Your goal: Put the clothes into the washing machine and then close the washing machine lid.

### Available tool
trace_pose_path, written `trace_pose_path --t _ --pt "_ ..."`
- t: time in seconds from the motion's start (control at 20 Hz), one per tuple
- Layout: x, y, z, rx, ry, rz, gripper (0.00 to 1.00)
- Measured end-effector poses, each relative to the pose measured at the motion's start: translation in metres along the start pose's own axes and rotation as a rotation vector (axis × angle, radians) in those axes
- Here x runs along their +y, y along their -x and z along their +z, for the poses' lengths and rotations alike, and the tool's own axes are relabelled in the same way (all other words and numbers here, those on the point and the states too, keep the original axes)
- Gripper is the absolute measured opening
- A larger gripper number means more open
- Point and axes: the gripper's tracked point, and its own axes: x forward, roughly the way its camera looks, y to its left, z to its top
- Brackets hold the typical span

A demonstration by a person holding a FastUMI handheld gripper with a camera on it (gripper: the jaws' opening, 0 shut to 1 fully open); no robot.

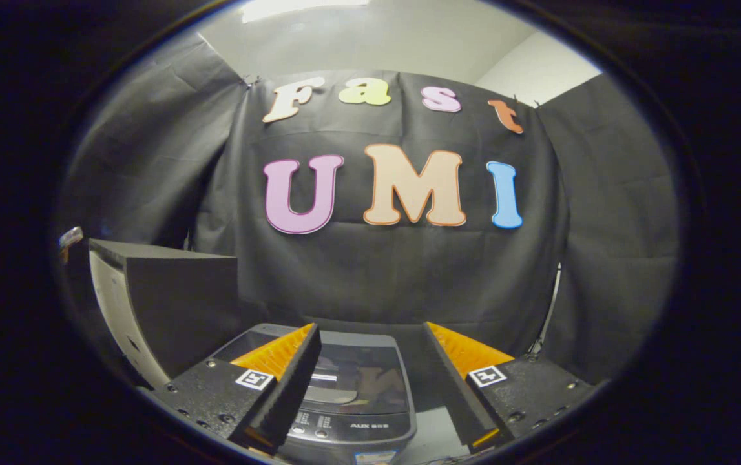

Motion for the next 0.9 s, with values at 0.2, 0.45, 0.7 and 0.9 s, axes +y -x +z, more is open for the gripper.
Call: trace_pose_path --t 0.2,0.45,0.7,0.9 --pt "-0.003 0.032 -0.020 -0.026 -0.010 0.017 0.95" --pt "-0.015 0.067 -0.056 0.009 -0.083 -0.007 0.96" --pt "-0.021 0.101 -0.070 0.001 -0.093 -0.027 0.96" --pt "-0.021 0.121 -0.087 0.036 -0.089 -0.026 0.96"
